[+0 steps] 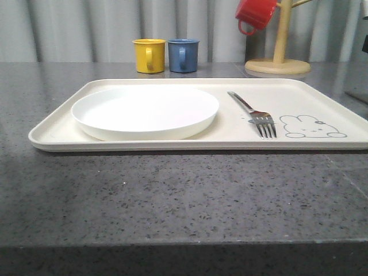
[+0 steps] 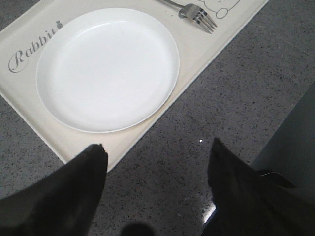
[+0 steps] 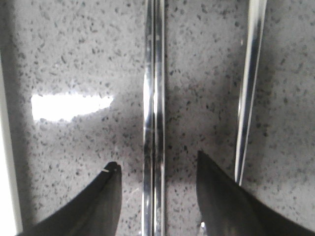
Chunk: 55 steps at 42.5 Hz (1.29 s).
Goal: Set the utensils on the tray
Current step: 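Raise the right gripper and reach back to the chopsticks, then grasp the chopsticks with the right gripper and lay them beside the fork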
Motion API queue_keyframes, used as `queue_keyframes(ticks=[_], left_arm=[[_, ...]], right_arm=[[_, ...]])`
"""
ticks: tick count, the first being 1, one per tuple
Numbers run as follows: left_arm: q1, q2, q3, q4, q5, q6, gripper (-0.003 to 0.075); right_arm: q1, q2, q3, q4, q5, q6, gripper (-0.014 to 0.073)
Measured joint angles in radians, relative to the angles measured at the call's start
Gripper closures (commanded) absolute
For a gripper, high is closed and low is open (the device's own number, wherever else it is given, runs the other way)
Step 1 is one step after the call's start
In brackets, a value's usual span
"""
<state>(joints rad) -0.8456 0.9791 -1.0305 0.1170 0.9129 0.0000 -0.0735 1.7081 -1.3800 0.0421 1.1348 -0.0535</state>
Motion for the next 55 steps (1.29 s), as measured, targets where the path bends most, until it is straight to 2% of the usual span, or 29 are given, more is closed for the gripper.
queue_keyframes(ticks=[5,17,25,34,42,47,55], left_arm=[[0.000,0.000,0.000,0.000,0.000,0.000,0.0279],[0.000,0.000,0.000,0.000,0.000,0.000,0.0279],[0.000,0.000,0.000,0.000,0.000,0.000,0.0279],[0.000,0.000,0.000,0.000,0.000,0.000,0.0279],[0.000,0.000,0.000,0.000,0.000,0.000,0.0279],[0.000,0.000,0.000,0.000,0.000,0.000,0.0279],[0.000,0.000,0.000,0.000,0.000,0.000,0.0279]], right_arm=[[0.000,0.016,0.000,0.002,-0.006,-0.002,0.0219],[0.000,0.036,0.000,0.017,-0.010,-0.008,0.0452],[0.000,0.036,0.000,0.015,-0.014,-0.008,0.0543],[0.000,0.036,-0.002,0.022,-0.010,-0.008,0.0557],[0.025,0.022,-0.061,0.107,0.056,-0.012,0.0557],[0.101,0.003,-0.127,0.161,0.080,-0.014,0.0557],[0.253,0.007,-0.144,0.240,0.091,0.002,0.0557]])
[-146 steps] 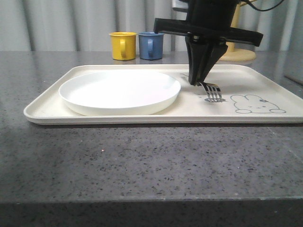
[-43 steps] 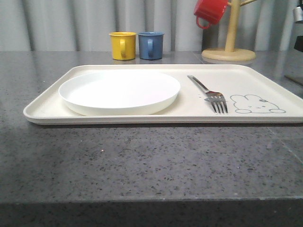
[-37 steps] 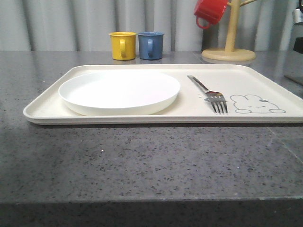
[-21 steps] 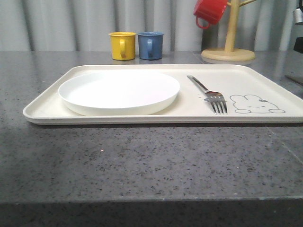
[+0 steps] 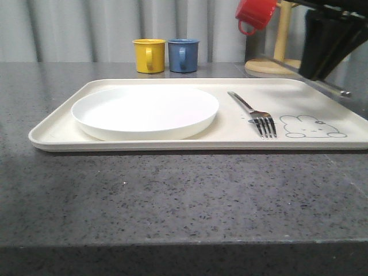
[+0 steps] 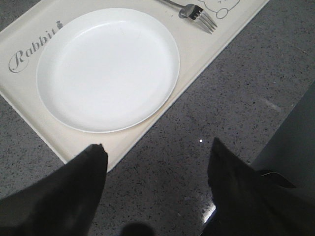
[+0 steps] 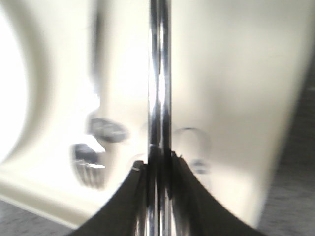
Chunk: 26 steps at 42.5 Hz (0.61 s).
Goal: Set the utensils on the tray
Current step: 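Grasp the chopsticks with the right gripper and lay them beside the fork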
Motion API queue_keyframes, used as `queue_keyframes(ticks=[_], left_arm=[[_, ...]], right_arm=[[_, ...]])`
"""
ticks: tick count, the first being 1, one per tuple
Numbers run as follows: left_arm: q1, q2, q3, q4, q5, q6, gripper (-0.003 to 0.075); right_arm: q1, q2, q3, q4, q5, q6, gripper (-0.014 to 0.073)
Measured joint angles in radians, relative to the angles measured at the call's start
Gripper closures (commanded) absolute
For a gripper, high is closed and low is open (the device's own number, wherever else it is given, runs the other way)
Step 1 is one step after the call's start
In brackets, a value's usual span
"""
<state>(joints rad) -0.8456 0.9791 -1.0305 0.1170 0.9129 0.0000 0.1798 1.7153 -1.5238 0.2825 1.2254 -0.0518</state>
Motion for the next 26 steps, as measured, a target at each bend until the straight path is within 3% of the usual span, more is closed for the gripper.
queue_keyframes(ticks=[14,26], left_arm=[[0.000,0.000,0.000,0.000,0.000,0.000,0.0279],[0.000,0.000,0.000,0.000,0.000,0.000,0.0279]], right_arm=[[0.053,0.104,0.000,0.008,-0.025,0.186,0.0535],[0.054,0.122,0.000,-0.022,-0.036,0.240,0.0225]])
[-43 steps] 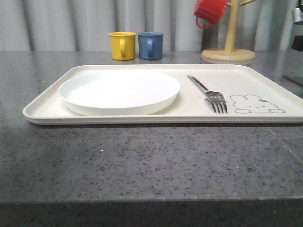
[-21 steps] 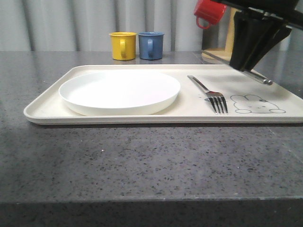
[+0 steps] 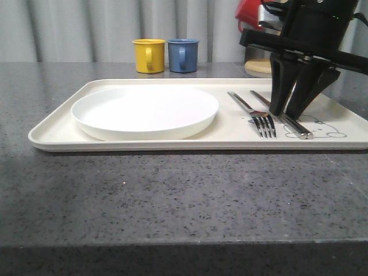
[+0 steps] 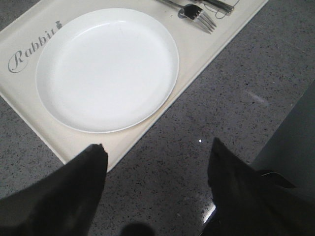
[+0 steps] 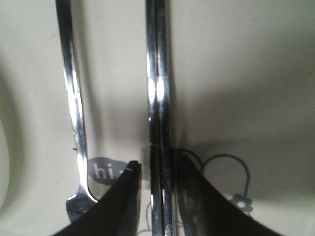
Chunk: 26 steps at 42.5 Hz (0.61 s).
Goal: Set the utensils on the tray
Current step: 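Grasp the chopsticks with the right gripper and lay them beside the fork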
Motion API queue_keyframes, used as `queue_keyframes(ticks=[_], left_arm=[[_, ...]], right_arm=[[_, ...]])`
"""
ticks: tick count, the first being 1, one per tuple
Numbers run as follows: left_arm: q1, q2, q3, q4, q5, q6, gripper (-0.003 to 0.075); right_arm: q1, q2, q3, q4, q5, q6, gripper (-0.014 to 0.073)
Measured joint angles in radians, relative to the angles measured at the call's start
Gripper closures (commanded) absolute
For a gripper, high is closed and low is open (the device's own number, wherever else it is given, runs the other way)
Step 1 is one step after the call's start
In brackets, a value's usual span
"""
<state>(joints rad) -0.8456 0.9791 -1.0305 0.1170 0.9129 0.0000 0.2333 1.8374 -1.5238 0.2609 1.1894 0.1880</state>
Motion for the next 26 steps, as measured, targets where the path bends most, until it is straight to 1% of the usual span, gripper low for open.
queue_keyframes(ticks=[6,12,17,22,26], left_arm=[[0.000,0.000,0.000,0.000,0.000,0.000,0.0279],[0.000,0.000,0.000,0.000,0.000,0.000,0.0279],[0.000,0.000,0.000,0.000,0.000,0.000,0.0279],[0.000,0.000,0.000,0.000,0.000,0.000,0.0279],[0.000,0.000,0.000,0.000,0.000,0.000,0.0279]], right_arm=[[0.002,-0.005,0.000,0.000,-0.002,-0.004,0.0217],[0.002,-0.059,0.000,-0.063,-0.002,-0.080,0.0217],[-0.006,-0.136,0.000,-0.129,-0.002,-0.114,0.0217],[-0.056,-0.181,0.002,-0.203,0.011,-0.124,0.0217],[-0.126,-0.186,0.004,-0.233,0.028,-0.142,0.0222]])
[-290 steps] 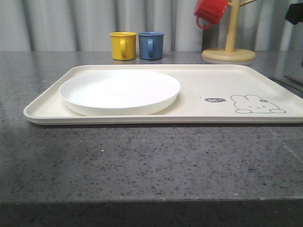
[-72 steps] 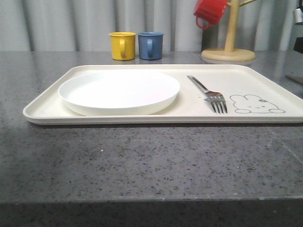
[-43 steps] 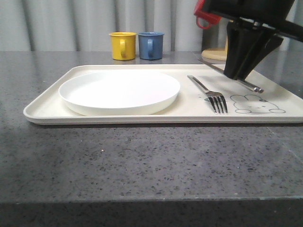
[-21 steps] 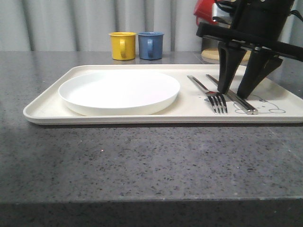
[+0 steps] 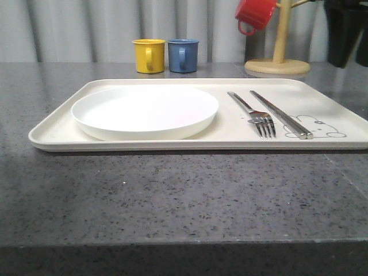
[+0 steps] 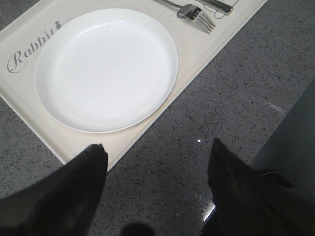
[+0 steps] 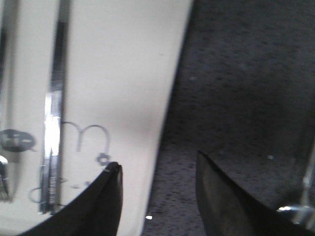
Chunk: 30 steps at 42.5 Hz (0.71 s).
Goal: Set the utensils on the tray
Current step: 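Grasp the chopsticks with the right gripper and lay them beside the fork, then grasp the steel spoon by its handle with the right gripper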
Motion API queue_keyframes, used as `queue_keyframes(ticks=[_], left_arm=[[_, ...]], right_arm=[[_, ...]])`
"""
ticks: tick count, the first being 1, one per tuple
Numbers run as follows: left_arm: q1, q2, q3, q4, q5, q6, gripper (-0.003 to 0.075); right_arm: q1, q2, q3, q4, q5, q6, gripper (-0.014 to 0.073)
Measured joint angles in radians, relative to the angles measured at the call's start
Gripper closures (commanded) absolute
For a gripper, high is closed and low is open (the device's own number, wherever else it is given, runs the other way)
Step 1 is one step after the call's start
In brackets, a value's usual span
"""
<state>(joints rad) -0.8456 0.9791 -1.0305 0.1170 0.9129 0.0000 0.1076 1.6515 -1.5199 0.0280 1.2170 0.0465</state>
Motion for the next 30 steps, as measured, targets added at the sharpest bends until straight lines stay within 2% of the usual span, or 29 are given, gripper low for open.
queue_keyframes(ticks=[13,20,30], left_arm=[[0.000,0.000,0.000,0.000,0.000,0.000,0.0279],[0.000,0.000,0.000,0.000,0.000,0.000,0.0279],[0.000,0.000,0.000,0.000,0.000,0.000,0.0279]], right_arm=[[-0.226,0.034,0.002,-0.020,0.011,-0.062,0.0289],[-0.267,0.087,0.002,-0.022,0.010,-0.088,0.0297],[-0.273,0.162,0.002,-0.028,0.010,-0.096,0.0312]])
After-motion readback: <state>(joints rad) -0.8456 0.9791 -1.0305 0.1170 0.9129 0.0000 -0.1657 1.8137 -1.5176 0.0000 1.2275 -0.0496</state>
